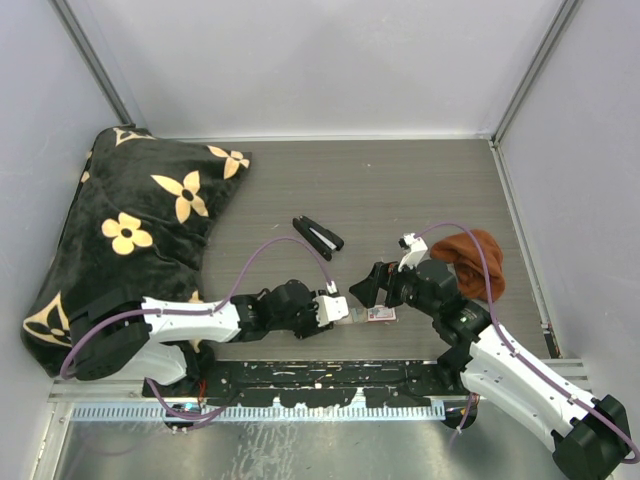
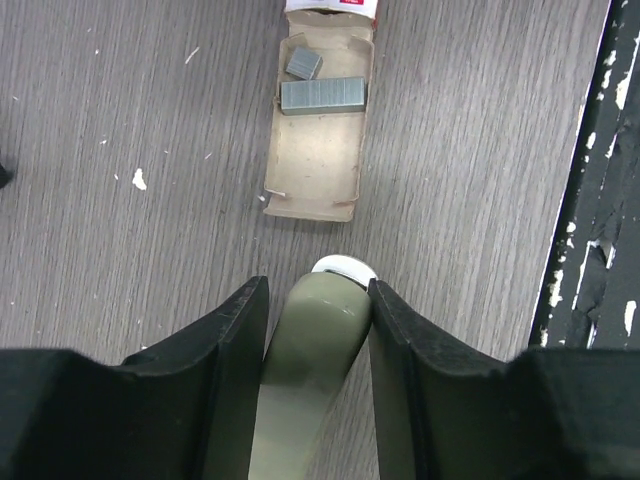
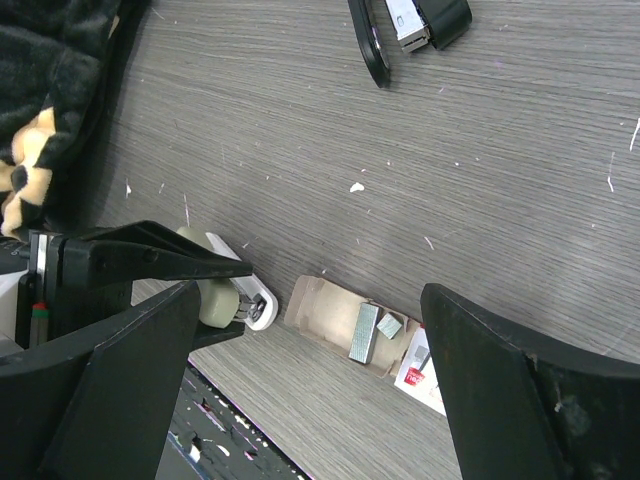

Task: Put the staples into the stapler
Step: Open the stapler at the center of the board.

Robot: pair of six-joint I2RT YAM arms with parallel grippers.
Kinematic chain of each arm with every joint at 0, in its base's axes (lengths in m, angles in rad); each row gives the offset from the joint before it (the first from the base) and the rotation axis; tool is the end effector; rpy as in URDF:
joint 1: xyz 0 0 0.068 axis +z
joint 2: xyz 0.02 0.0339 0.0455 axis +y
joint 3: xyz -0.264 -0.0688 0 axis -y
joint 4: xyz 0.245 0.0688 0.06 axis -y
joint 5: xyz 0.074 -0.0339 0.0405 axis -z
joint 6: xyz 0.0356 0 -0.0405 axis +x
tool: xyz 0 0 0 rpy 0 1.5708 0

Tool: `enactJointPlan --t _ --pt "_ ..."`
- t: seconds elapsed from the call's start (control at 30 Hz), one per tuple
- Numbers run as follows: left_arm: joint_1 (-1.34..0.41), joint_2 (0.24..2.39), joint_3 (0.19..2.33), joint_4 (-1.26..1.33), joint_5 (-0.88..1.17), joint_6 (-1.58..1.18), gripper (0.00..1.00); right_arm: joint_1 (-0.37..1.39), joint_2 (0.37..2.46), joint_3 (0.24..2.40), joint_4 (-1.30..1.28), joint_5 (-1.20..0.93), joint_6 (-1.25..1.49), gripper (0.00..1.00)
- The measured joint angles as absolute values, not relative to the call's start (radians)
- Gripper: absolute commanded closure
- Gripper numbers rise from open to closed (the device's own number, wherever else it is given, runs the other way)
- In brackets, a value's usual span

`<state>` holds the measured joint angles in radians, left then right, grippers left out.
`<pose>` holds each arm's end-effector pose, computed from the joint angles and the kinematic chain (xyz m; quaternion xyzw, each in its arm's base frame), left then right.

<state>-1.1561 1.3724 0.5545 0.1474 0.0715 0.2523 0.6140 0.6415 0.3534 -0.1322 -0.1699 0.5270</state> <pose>0.1045 -0.2436 0.1665 0.5944 0.6757 -0.2188 0.3771 0.1273 0.0971 0.2149 -0.0825 0.8332 0.3527 0.4178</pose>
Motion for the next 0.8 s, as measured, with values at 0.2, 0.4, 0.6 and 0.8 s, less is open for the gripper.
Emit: enactJointPlan --t 0.2,0.4,0.6,0.8 --pt "-1.153 1.364 0.583 0.100 0.073 0.231 0.93 0.614 0.645 0.353 -0.132 -0.171 0.526 0.02" --pt "-1.153 1.303 0.583 0.041 0.079 0.190 1.00 0.614 0.688 0.353 -0.135 -0.180 0.526 0.04" --pt "-1.153 1.153 0.570 0.051 0.087 0.163 1.00 0.614 0.813 0.361 -0.142 -0.261 0.641 0.17" --pt "-1.153 1.042 0.525 0.098 0.113 0.146 1.00 0.622 0.838 0.313 0.012 -0.411 0.858 0.24"
